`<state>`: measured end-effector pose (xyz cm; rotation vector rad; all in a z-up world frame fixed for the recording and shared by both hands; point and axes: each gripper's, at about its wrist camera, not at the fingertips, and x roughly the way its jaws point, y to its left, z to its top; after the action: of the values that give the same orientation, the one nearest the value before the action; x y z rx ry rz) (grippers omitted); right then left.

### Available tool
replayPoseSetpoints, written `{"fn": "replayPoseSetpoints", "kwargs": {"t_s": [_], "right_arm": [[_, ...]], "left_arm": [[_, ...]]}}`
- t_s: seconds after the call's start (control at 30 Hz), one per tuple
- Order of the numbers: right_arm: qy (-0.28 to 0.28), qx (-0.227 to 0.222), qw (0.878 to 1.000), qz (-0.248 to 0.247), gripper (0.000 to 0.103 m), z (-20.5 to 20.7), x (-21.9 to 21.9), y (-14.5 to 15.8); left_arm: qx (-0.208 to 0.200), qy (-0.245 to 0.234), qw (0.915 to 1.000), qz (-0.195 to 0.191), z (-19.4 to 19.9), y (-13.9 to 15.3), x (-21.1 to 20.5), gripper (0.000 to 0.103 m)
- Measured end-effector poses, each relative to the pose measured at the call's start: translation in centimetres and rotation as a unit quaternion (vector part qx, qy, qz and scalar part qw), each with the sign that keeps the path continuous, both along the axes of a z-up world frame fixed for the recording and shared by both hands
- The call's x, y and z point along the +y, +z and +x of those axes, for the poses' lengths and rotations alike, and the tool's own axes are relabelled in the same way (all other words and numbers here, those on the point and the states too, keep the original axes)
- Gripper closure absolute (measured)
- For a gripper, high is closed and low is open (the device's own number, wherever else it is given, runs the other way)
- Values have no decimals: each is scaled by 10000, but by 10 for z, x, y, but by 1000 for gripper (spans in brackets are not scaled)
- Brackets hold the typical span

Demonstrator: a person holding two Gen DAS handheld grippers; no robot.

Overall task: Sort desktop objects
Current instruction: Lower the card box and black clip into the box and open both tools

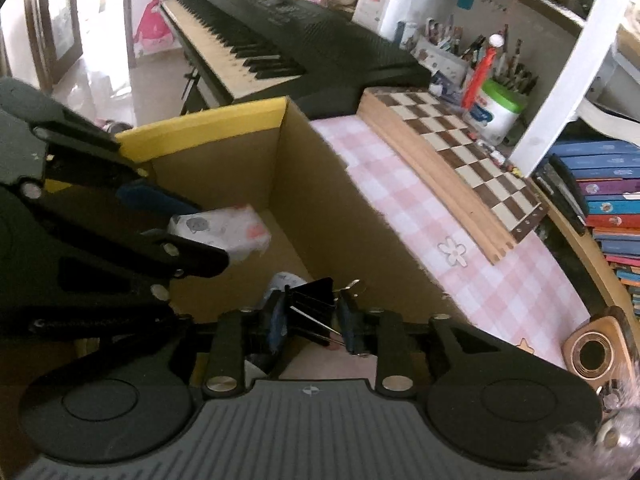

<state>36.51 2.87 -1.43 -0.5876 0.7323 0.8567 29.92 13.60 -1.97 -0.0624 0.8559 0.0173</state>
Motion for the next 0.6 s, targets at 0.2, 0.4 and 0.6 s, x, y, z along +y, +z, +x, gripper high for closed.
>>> {"fn": "replayPoseSetpoints", "kwargs": {"t_s": [0.2, 0.4, 0.6], "right_arm": [[-306, -219, 9986, 370, 61, -9, -20, 19], [-614, -647, 9922, 874, 57, -37, -46, 47], [-1017, -1042, 9797, 1376, 54, -74, -71, 73]], "left_arm": [[-507, 7, 9987, -52, -19, 23, -2, 40], [-1132, 2, 9935, -89, -47, 52, -12, 27], [-1652, -23, 9862, -116, -86, 76, -22, 18]]}}
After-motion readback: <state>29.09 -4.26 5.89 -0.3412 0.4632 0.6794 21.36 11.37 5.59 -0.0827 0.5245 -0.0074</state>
